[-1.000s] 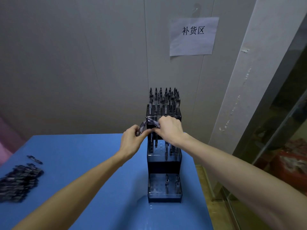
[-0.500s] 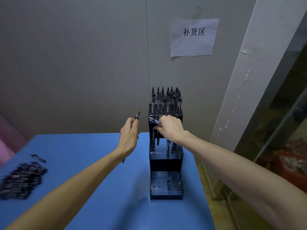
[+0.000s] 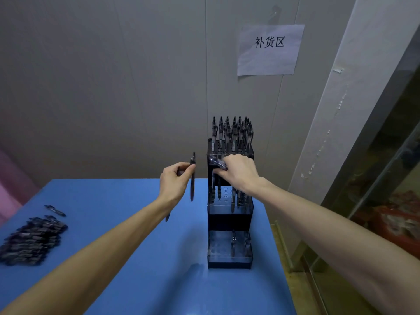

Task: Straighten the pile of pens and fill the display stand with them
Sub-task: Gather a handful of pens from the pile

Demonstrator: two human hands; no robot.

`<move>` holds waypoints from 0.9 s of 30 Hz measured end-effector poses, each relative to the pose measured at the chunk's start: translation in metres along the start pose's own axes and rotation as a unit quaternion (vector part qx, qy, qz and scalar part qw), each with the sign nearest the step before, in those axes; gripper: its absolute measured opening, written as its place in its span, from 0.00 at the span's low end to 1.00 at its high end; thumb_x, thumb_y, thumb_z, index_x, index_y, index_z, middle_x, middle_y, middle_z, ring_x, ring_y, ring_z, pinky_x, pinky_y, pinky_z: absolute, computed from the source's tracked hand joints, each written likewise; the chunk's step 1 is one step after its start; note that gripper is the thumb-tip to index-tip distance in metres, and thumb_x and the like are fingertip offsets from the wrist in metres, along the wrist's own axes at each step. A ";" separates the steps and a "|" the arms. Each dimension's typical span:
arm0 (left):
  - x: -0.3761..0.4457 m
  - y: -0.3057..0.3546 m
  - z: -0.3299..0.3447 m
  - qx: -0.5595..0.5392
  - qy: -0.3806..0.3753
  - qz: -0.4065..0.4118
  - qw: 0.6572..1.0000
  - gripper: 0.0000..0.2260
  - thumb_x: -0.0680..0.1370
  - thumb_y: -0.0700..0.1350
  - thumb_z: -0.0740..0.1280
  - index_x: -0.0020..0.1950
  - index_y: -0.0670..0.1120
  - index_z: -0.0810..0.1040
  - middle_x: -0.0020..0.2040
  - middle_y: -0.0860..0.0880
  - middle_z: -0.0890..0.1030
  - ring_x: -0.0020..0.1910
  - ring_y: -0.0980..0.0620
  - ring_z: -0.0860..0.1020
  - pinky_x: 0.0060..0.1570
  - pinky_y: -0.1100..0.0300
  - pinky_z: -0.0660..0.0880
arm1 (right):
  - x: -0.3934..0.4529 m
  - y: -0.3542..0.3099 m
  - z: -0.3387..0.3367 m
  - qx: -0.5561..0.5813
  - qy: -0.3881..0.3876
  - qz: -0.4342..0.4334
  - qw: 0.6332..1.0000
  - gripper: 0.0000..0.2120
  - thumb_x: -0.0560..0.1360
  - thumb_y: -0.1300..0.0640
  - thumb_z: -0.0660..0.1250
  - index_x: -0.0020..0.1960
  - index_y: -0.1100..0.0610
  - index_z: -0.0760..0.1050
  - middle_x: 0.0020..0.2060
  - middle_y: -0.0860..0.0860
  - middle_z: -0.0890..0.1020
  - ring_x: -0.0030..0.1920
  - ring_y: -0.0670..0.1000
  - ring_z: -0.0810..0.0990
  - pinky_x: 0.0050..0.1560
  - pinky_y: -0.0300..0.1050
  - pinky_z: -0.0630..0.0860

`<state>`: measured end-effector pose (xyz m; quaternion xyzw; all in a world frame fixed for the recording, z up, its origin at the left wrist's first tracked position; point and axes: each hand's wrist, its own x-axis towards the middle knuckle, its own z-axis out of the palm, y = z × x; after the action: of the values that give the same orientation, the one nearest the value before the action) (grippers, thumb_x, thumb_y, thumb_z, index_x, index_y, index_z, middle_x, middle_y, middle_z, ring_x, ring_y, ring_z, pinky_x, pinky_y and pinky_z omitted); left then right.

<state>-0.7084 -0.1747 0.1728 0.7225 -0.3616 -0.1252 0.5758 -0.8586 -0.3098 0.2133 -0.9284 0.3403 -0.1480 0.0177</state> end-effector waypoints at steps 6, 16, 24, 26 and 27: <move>0.009 0.011 0.011 -0.007 -0.010 0.021 1.000 0.09 0.78 0.50 0.74 0.55 0.47 0.86 0.47 0.54 0.86 0.50 0.56 0.83 0.58 0.53 0.81 | -0.011 0.014 -0.014 0.178 0.058 0.051 0.981 0.22 0.83 0.37 0.56 0.38 0.50 0.72 0.33 0.49 0.81 0.37 0.53 0.80 0.41 0.49 0.76; 0.015 0.031 0.024 0.180 -0.040 0.122 0.975 0.10 0.77 0.56 0.72 0.54 0.53 0.85 0.45 0.60 0.85 0.46 0.62 0.82 0.49 0.55 0.82 | -0.014 0.023 -0.023 0.306 0.081 0.113 0.942 0.10 0.79 0.47 0.70 0.45 0.53 0.76 0.34 0.46 0.80 0.37 0.46 0.79 0.38 0.43 0.73; 0.018 0.027 0.023 0.230 -0.045 0.098 0.967 0.10 0.77 0.58 0.72 0.53 0.54 0.84 0.46 0.58 0.86 0.47 0.57 0.83 0.50 0.52 0.82 | -0.011 0.017 -0.029 0.412 0.068 0.134 0.899 0.08 0.76 0.48 0.74 0.45 0.53 0.83 0.37 0.46 0.86 0.43 0.45 0.84 0.49 0.42 0.78; 0.019 0.026 0.022 0.233 -0.045 0.094 0.967 0.10 0.77 0.58 0.73 0.52 0.53 0.84 0.46 0.58 0.86 0.47 0.57 0.83 0.50 0.52 0.82 | -0.010 0.013 -0.028 0.419 0.072 0.131 0.895 0.09 0.76 0.47 0.74 0.44 0.53 0.83 0.36 0.45 0.85 0.41 0.44 0.81 0.47 0.42 0.76; 0.020 0.026 0.021 0.234 -0.046 0.091 0.967 0.10 0.77 0.57 0.73 0.52 0.53 0.84 0.46 0.58 0.86 0.47 0.57 0.83 0.50 0.53 0.82 | -0.009 0.012 -0.027 0.421 0.077 0.130 0.895 0.10 0.76 0.46 0.74 0.45 0.53 0.82 0.37 0.45 0.84 0.40 0.44 0.80 0.47 0.42 0.76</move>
<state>-0.7165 -0.2062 0.1947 0.7943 -0.4715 -0.0173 0.3826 -0.8807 -0.3112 0.2351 -0.7675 0.3641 -0.3444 0.3997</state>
